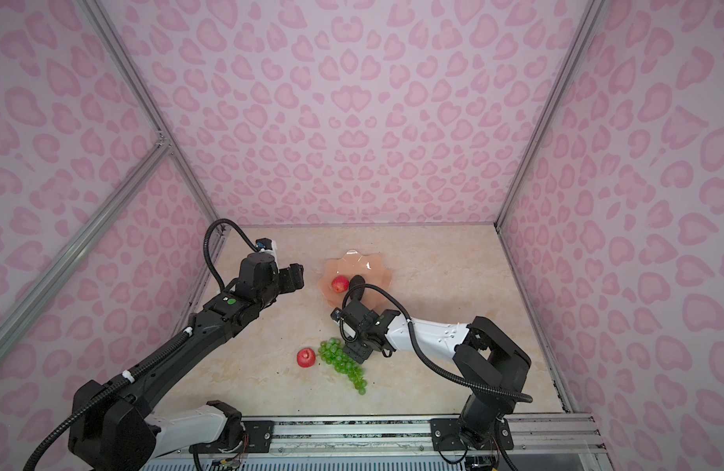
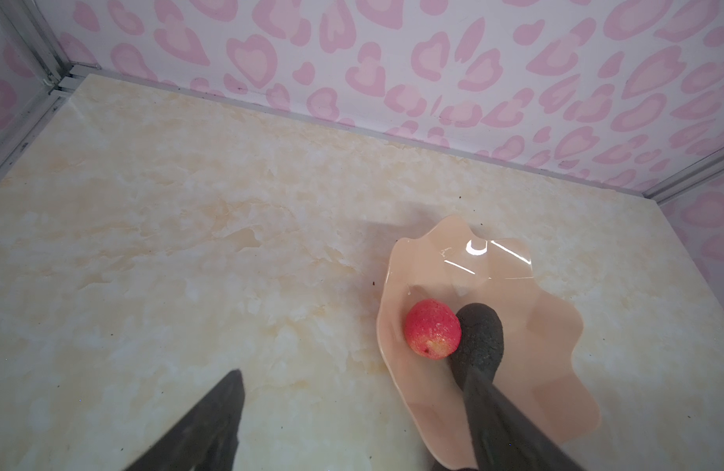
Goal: Place and organize the fake fruits in the fruit bowl
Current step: 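Grasp the second dark avocado with the right gripper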
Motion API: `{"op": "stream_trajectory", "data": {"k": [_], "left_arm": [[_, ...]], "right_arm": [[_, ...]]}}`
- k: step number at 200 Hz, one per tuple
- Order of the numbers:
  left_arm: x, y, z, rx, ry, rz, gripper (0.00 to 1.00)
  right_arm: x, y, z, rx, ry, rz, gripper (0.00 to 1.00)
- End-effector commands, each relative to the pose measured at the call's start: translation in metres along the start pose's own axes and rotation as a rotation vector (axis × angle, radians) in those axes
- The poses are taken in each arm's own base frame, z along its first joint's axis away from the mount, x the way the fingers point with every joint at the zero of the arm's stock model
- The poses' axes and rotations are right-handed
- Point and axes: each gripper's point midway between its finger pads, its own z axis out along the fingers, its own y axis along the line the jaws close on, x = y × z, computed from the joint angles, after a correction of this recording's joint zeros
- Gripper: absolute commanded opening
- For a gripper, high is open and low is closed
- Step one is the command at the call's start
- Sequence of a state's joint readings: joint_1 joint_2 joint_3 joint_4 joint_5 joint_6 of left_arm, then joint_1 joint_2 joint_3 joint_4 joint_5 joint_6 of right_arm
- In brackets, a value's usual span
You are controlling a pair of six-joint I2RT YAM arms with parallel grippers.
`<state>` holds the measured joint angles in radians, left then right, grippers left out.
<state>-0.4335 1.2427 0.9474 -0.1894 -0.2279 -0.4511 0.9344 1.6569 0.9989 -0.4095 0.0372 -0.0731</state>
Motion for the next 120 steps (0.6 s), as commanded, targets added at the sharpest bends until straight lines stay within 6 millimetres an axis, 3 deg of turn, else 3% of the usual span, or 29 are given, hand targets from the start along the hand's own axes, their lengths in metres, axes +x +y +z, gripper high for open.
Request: {"op": "stream_trajectory", "data": {"k": [1,32,61,92,120], "left_arm": [[-0.001,0.005,-0.003,-0.014,-0.01,-0.004,0.86],[-0.002,0.008,-0.006,-0.021,-0.019,-0.005,0.86],[-0.001,0.013,-0.007,-0.033,-0.021,-0.008,0.86],[-0.002,0.015,-0.008,-0.04,-0.026,-0.009,0.86],[-0.003,0.018,-0.008,-0.049,-0.034,-0.014,0.86]], "right_arm": [[-0.002,-0.01,0.003,0.06,0.003,-0.02,0.85],[0.004,-0.001,0.013,0.016,0.04,-0.022,0.76],[0.011,0.008,0.014,-0.031,0.053,0.015,0.57],[0.019,0.006,0.0,-0.006,0.054,0.055,0.4],[0.027,-0.005,-0.023,0.044,0.05,0.129,0.33]]}}
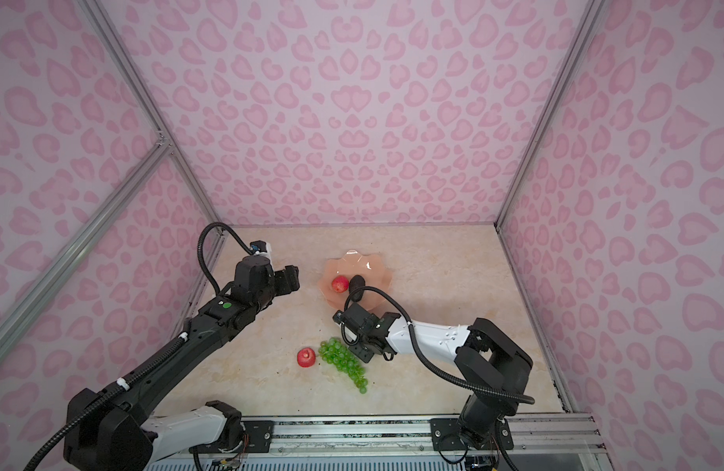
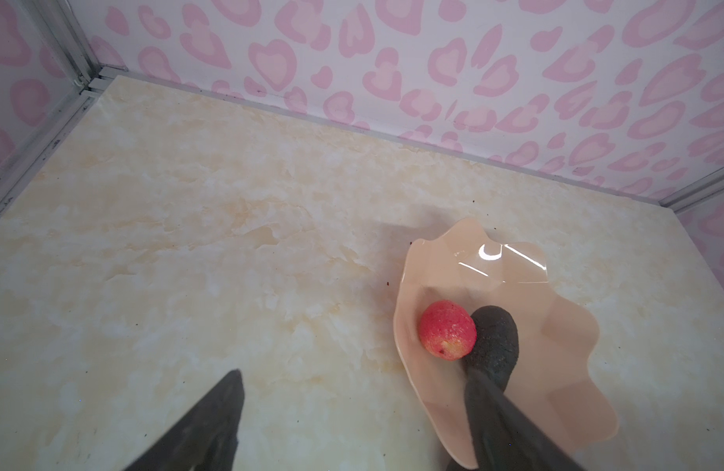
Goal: Place and organize the fake fruits in the fruit bowl
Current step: 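Grasp the second dark avocado with the right gripper, then place the avocado in the bowl while the left gripper grasps the other red fruit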
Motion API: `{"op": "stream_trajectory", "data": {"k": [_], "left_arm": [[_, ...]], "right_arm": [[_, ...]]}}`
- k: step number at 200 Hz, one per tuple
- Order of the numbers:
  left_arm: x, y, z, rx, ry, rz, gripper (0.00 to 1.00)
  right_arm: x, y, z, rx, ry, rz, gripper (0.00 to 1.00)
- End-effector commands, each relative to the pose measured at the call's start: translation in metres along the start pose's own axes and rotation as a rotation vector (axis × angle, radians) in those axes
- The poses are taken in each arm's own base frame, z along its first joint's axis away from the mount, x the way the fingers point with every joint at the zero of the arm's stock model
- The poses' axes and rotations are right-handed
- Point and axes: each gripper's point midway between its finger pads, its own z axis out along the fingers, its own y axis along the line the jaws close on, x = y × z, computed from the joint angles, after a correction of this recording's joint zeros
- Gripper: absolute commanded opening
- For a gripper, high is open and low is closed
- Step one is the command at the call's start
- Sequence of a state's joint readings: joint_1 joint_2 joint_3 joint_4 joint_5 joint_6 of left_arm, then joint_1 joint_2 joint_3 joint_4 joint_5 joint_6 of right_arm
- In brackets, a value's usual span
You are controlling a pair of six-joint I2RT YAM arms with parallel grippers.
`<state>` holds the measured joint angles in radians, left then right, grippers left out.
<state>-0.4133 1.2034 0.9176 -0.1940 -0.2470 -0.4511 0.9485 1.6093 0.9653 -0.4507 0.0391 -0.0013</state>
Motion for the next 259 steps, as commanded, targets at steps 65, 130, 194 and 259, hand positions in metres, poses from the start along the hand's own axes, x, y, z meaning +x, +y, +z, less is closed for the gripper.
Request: {"op": "stream_trajectory", "data": {"k": [65,130,194,259], "left_arm": [[0.001,0.012,-0.007,-0.018,-0.024,-0.023,0.86],[0.033,0.018,-0.048,0.092,-0.004,-0.045,0.87],[0.109,0.018,-0.076,0.216,0.222,-0.187,0.86],[0.166,-0.003,-0.085,0.268,0.382,-0.16,0.86]], "right_arm": [[-0.045,-0.048,-0.075,0.096,-0.228,0.213,0.32],[-0.161,-0.078,-0.033,0.067,-0.27,0.184,0.32],[-0.174,-0.089,0.047,0.031,-0.178,0.174,0.35],[-0.169,-0.087,0.048,-0.002,-0.173,0.226,0.57]]}}
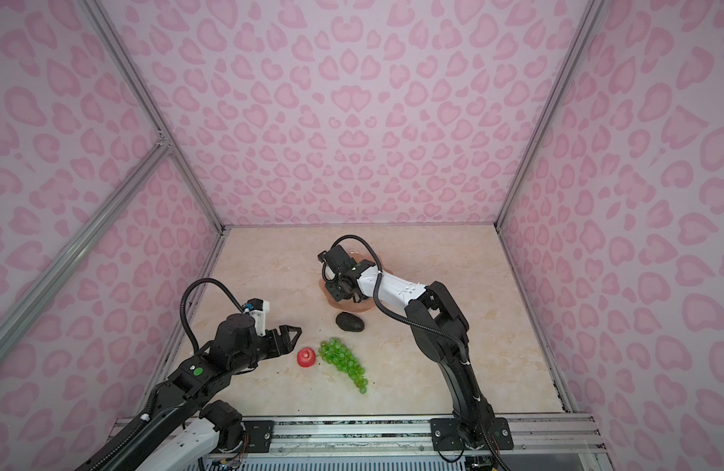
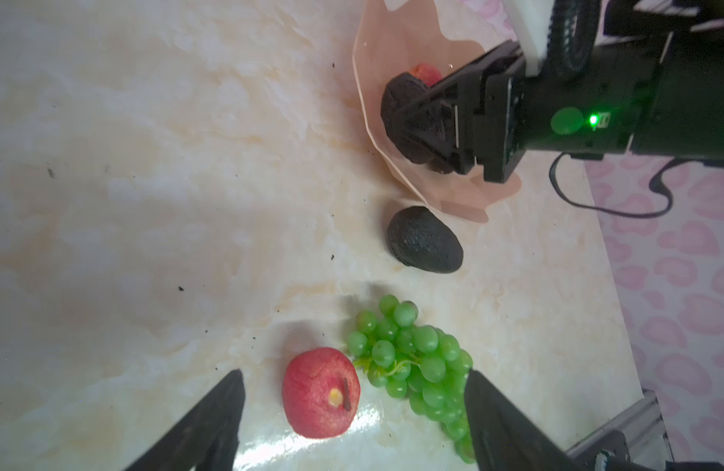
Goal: Place and organize the fake fruits in the fruit bowl
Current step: 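Place the avocado in the bowl while the left gripper grasps the other red fruit, then drop the red fruit into the bowl with the left gripper and withdraw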
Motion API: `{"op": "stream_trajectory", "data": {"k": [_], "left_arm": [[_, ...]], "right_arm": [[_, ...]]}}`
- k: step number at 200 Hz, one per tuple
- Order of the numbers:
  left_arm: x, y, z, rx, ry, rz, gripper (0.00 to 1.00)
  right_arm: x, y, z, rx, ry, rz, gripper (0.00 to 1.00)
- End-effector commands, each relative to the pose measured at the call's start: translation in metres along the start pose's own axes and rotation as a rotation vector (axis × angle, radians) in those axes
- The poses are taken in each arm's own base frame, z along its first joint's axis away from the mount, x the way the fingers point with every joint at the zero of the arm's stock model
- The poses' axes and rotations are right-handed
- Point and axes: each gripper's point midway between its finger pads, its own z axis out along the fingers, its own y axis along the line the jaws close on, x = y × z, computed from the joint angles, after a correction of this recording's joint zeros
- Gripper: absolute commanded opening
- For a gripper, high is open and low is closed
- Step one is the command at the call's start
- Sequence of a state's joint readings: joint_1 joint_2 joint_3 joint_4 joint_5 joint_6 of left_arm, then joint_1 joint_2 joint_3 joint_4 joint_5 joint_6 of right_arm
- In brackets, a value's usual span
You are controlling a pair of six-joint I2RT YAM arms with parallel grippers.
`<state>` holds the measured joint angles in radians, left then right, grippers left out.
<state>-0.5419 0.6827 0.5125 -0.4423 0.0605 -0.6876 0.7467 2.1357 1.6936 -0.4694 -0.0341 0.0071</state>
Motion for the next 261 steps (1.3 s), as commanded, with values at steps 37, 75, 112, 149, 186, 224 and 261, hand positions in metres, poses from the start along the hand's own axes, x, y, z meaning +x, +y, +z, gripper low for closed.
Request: {"op": "stream_trajectory", "data": {"k": [37,75,112,149,186,224,261], "left_arm": [[0.034,-0.004,0.019,-0.011,0.122,0.016,0.86],[0.055,-0.006,0.036,-0.05,0.2,0.081,0.86],[0.069,0.012,0.049,-0.135,0.25,0.093,0.85],[0.075,0.021,0.065,-0.19,0.278,0.108,0.77],[0.069,0.026,0.068,-0.242,0.273,0.127,0.53],[0.021,0.003,0.044,-0.22,0.14,0.221,0.52],[-0.047,-0.051,0.05,-0.14,0.021,0.298,0.52]], "right_arm": [[-0.029,-0.006,-0.059,-0.046,-0.156,0.113,0.76],[-0.035,-0.027,-0.104,-0.086,-0.277,0.227,0.83],[-0.023,-0.04,-0.129,-0.111,-0.329,0.288,0.84],[-0.007,-0.052,-0.139,-0.089,-0.344,0.326,0.84],[0.004,-0.058,-0.143,-0.073,-0.342,0.342,0.84],[0.015,-0.065,-0.144,-0.059,-0.336,0.368,0.84],[0.029,-0.072,-0.148,-0.051,-0.335,0.414,0.84]]}}
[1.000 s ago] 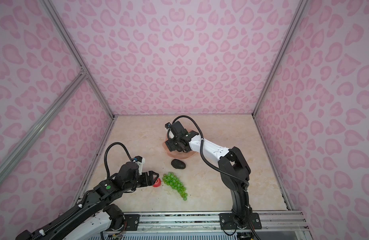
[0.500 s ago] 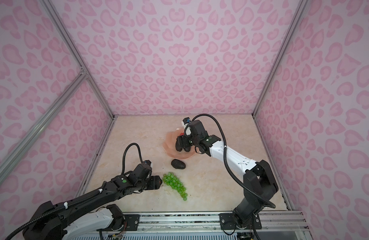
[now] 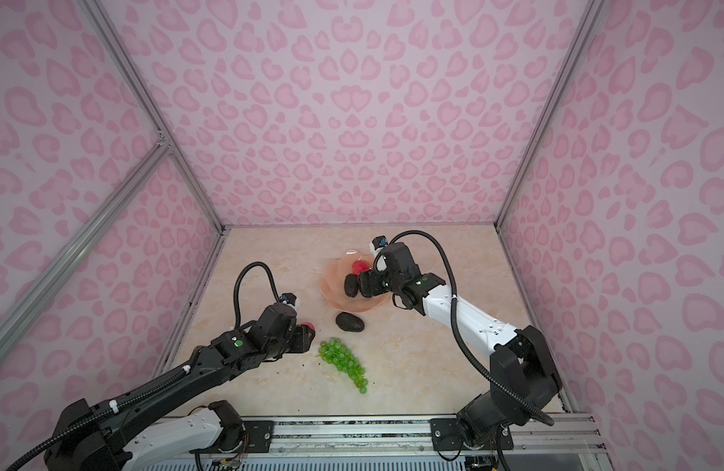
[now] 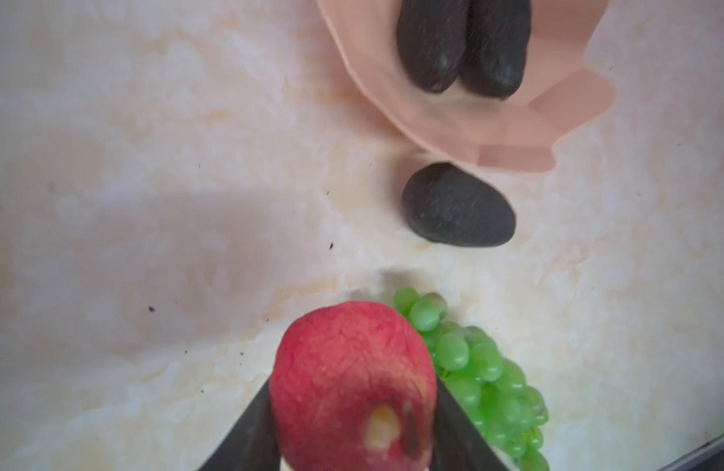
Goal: Place and organize the fake fruits in the fruit bowl
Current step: 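Drop the red fruit into the bowl with the left gripper and withdraw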
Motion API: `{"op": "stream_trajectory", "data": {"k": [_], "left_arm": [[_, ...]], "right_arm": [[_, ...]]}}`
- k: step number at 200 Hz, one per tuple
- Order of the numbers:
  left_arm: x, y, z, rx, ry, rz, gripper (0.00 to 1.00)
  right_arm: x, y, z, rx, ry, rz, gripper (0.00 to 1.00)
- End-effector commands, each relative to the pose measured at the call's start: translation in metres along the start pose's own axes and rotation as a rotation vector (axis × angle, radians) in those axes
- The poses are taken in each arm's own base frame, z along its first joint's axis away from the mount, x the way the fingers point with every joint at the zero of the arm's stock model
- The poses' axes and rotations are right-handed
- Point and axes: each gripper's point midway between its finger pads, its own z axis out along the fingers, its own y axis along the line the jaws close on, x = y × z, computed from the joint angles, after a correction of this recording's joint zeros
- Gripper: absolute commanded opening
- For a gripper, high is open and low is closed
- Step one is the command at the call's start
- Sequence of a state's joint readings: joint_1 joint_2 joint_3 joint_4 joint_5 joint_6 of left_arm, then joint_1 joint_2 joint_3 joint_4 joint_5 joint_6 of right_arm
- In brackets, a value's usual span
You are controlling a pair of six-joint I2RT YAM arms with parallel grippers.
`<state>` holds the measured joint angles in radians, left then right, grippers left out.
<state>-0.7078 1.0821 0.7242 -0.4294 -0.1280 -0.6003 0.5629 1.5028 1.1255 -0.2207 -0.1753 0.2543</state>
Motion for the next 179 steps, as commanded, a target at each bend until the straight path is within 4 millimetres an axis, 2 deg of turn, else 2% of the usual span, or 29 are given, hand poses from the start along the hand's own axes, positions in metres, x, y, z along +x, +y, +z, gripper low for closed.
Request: {"op": "stream_trajectory", "data": {"k": [1,31,48,57,84,113,120,162,179], "left_arm": [[-0.046,-0.017,-0.001,0.006,-0.084,0.085,0.52],[-0.107,-0.038,0.024,0.025,-0.131,0.107,0.52],[-0.129,-0.044,0.047,0.034,-0.123,0.111,0.52],[-0.134,-0.045,0.06,0.035,-0.109,0.117,0.52],[-0.135,-0.047,0.099,0.028,-0.027,0.114,0.52],[-0.124,-0.041,0.128,0.006,0.039,0.082,0.53],[-0.134,-0.044,0.129,0.014,0.025,0.07,0.54],[-0.133,-0.043,0.143,0.021,0.049,0.019,0.72],[-0.136,-0.047,0.142,0.039,0.046,0.013,0.74]], "right_arm": [[-0.001,-0.005,-0.004,0.005,-0.026,0.035,0.84],[0.015,-0.017,-0.014,0.048,-0.004,0.052,0.83],[0.028,-0.023,-0.021,0.073,0.014,0.059,0.83],[0.036,-0.026,-0.024,0.085,0.023,0.064,0.83],[0.061,-0.03,-0.032,0.097,0.055,0.076,0.82],[0.089,-0.019,-0.036,0.084,0.082,0.039,0.82],[0.097,-0.016,-0.035,0.07,0.091,0.035,0.82],[0.126,0.01,-0.02,0.01,0.142,-0.026,0.82],[0.136,0.022,-0.008,-0.012,0.165,-0.071,0.81]]}}
